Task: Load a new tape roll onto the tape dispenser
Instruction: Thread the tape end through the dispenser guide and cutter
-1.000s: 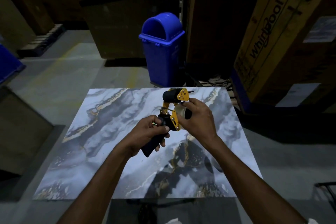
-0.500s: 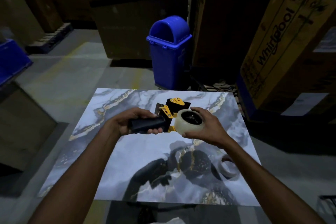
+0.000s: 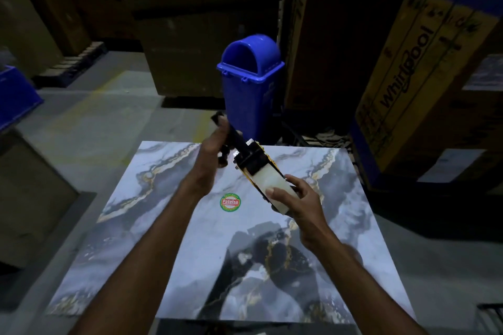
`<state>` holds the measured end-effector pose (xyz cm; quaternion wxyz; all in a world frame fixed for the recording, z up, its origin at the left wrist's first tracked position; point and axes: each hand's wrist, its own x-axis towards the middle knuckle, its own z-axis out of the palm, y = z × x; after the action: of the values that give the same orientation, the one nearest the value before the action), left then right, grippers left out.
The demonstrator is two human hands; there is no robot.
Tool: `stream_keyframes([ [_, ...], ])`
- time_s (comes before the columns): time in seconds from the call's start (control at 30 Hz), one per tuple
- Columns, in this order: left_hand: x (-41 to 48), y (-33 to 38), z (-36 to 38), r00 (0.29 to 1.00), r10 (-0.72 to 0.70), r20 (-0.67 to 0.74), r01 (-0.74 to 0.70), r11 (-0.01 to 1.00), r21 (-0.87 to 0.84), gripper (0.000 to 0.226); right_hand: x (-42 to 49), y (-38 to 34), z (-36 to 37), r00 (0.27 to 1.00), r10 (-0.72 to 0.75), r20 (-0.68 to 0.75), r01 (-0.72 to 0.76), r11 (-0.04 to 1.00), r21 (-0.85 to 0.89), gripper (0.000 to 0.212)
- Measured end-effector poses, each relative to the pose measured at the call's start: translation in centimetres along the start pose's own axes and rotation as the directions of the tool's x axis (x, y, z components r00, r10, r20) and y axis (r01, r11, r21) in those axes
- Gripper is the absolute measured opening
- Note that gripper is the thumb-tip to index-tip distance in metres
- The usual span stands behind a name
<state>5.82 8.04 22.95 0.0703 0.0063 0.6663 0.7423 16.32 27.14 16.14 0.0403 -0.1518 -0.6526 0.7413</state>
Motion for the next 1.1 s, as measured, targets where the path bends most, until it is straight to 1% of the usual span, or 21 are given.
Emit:
stream_keyframes([
  [0.07,0.1,-0.4,1.5,0.985,0.158,-0.069,-0.152,0.985,0.076,0.036,-0.8,-0.5,0.4,0.999,-0.017,0.047,0.015,0.998,0.061,0.065],
  [0.1,0.2,-0.5,2.2,0.977,0.191,-0.095,-0.185,0.98,0.066,0.029,-1.1,-0.6,0.6,0.996,-0.032,0.08,0.026,0.996,0.081,0.061],
  [0.17,0.3,-0.5,3.2,0.976,0.173,-0.131,-0.176,0.984,-0.006,0.033,-1.6,-0.7,1.0,0.989,-0.061,0.136,0.048,0.994,0.101,0.062],
  [0.23,0.6,-0.1,3.7,0.984,0.135,-0.119,-0.14,0.99,-0.034,0.04,-1.9,-1.1,0.9,0.982,-0.081,0.169,0.069,0.995,0.079,0.068],
  [0.4,1.8,0.7,4.5,0.993,0.119,-0.009,-0.119,0.993,0.018,0.043,-1.8,-2.0,0.2,0.949,-0.089,0.301,0.109,0.993,-0.05,0.079],
  [0.47,2.0,0.7,5.0,0.994,0.097,0.048,-0.099,0.994,0.034,0.044,-1.9,-2.1,0.3,0.942,-0.119,0.313,0.152,0.985,-0.081,0.087],
  [0.57,1.9,0.6,5.2,0.99,0.089,0.112,-0.09,0.996,-0.001,0.052,-2.4,-1.9,0.6,0.936,-0.158,0.315,0.195,0.977,-0.088,0.102],
  [0.6,1.8,0.4,5.1,0.987,0.097,0.125,-0.095,0.995,-0.018,0.05,-2.5,-1.8,0.6,0.936,-0.158,0.316,0.193,0.978,-0.084,0.107],
  [0.67,1.5,0.0,5.0,0.985,0.108,0.132,-0.099,0.992,-0.073,0.037,-2.7,-1.8,0.6,0.929,-0.162,0.333,0.208,0.972,-0.107,0.113],
  [0.73,1.3,-0.2,5.1,0.989,0.096,0.116,-0.078,0.986,-0.148,0.027,-2.6,-2.0,0.6,0.909,-0.173,0.379,0.247,0.956,-0.156,0.115],
  [0.83,1.3,-0.2,5.4,0.997,0.047,0.066,-0.032,0.977,-0.21,0.039,-2.2,-2.6,0.3,0.875,-0.187,0.447,0.326,0.909,-0.258,0.113],
  [0.9,1.4,0.1,5.4,0.997,0.033,0.069,-0.02,0.982,-0.188,0.042,-2.0,-3.4,0.1,0.87,-0.197,0.452,0.374,0.861,-0.345,0.113],
  [1.03,1.7,0.4,5.3,0.994,0.031,0.107,-0.018,0.992,-0.124,0.037,-1.7,-4.5,-0.1,0.849,-0.282,0.447,0.498,0.713,-0.494,0.107],
  [1.1,1.8,0.3,5.3,0.995,0.03,0.1,-0.02,0.995,-0.094,0.034,-1.6,-4.9,-0.2,0.836,-0.289,0.467,0.522,0.681,-0.513,0.105],
])
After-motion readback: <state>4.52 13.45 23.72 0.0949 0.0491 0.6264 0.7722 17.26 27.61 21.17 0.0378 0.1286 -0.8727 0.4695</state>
